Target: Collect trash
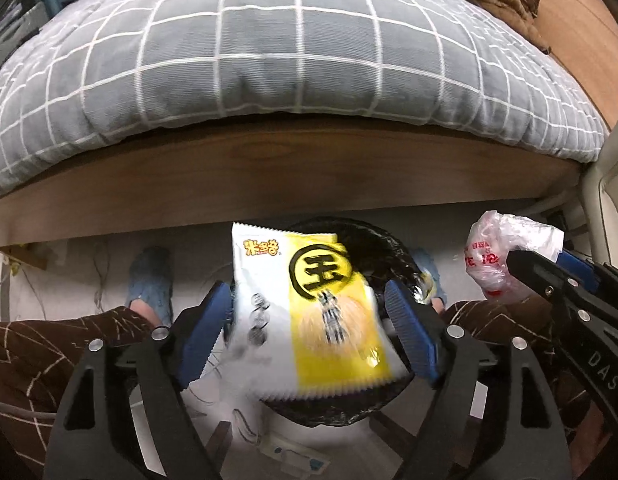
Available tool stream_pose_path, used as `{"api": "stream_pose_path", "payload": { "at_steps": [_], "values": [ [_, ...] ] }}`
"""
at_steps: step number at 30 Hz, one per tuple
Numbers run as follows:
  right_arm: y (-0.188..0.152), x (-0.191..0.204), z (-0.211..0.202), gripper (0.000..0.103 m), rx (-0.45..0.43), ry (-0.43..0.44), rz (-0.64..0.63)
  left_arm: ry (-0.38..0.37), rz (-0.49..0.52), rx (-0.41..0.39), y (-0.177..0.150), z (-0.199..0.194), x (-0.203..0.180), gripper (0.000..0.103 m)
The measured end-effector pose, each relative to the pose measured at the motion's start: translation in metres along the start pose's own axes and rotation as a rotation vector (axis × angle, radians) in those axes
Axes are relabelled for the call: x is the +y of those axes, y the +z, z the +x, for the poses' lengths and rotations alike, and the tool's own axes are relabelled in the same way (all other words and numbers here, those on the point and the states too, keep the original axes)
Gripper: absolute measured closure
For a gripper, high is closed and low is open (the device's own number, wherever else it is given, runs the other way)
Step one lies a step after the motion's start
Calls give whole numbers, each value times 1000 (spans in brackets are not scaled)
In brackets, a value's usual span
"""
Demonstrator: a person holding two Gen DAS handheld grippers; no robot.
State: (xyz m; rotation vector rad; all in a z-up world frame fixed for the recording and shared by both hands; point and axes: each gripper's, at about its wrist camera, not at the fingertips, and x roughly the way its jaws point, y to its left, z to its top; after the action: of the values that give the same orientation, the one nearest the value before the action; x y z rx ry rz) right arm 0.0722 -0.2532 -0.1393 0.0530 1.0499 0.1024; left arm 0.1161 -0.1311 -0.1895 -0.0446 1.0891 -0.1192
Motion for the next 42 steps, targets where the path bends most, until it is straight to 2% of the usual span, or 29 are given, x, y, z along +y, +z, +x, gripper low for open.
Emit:
{"api": "stream_pose_path", "payload": {
  "at_steps": [7, 14, 23, 26, 34, 42],
  "values": [
    [6, 24, 1, 70, -6, 22, -41, 19, -19, -21, 1, -11, 17, 13],
    [8, 44, 5, 70, -2, 32, -73, 49, -58, -41, 2, -21, 38, 6],
    [11, 71, 12, 69, 13, 47, -99, 89, -101, -71, 0, -38, 73, 6],
    [11, 80, 14, 66, 10, 53, -115, 96, -106, -79, -1, -43, 79, 6],
    [14, 75, 7, 27, -18, 32, -105, 93, -106, -103, 1, -56, 83, 6],
    [19, 54, -34, 10, -116, -36, -84, 54, -57, -159, 7, -85, 61, 6]
  ]
}}
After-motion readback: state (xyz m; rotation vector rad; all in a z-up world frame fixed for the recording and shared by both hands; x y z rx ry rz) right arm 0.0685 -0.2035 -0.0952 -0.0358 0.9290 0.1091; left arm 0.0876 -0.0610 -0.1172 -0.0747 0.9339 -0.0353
